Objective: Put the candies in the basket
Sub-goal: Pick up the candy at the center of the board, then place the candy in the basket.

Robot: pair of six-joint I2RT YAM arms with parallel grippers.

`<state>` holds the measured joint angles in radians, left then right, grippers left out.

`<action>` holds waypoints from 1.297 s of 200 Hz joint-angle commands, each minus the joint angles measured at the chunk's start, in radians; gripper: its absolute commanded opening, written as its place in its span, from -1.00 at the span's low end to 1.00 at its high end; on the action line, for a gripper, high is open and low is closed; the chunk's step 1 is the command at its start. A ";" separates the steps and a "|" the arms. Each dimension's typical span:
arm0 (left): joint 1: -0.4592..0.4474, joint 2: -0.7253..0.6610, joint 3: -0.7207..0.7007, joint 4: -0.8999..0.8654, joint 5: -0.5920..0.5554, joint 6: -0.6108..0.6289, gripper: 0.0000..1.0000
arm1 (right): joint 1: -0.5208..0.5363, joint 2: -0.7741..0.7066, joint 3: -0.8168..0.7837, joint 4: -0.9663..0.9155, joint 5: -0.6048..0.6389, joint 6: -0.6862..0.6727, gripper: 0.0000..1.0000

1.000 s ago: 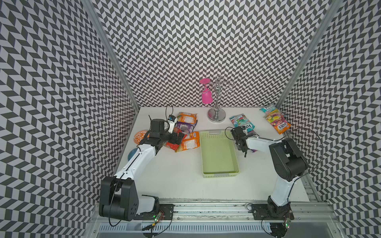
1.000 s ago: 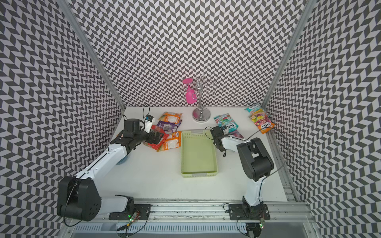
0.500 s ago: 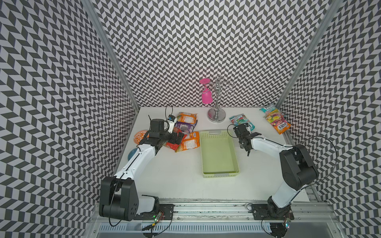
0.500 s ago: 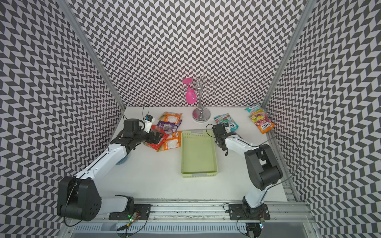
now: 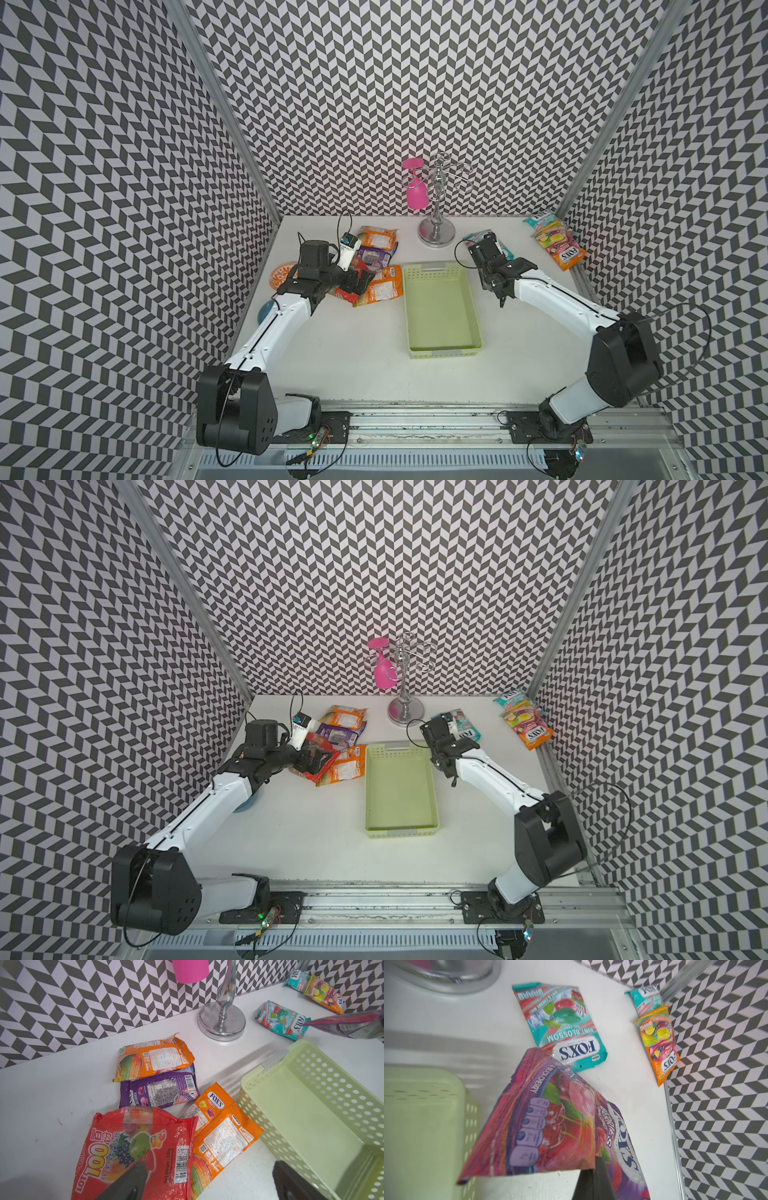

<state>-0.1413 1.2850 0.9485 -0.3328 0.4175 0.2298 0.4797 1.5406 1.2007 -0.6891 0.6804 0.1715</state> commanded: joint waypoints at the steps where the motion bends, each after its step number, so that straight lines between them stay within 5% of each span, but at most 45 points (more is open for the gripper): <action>1: 0.001 -0.062 -0.004 -0.056 0.066 0.078 0.97 | 0.020 -0.091 0.032 0.016 0.011 -0.090 -1.00; 59: -0.070 -0.149 -0.006 -0.224 0.171 0.212 0.98 | 0.164 -0.230 0.003 0.116 -0.067 -0.346 -1.00; 123: -0.043 -0.227 -0.064 -0.227 0.304 0.285 0.98 | 0.307 -0.360 -0.138 0.369 -0.254 -0.656 -1.00; 259: -0.035 -0.219 -0.041 -0.204 0.300 0.252 0.98 | 0.343 -0.161 -0.146 0.426 -0.226 -0.471 -1.00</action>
<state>-0.1825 1.0714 0.8845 -0.5472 0.6945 0.4812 0.8162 1.3678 1.0481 -0.3466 0.4408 -0.3538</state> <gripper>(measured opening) 0.989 0.041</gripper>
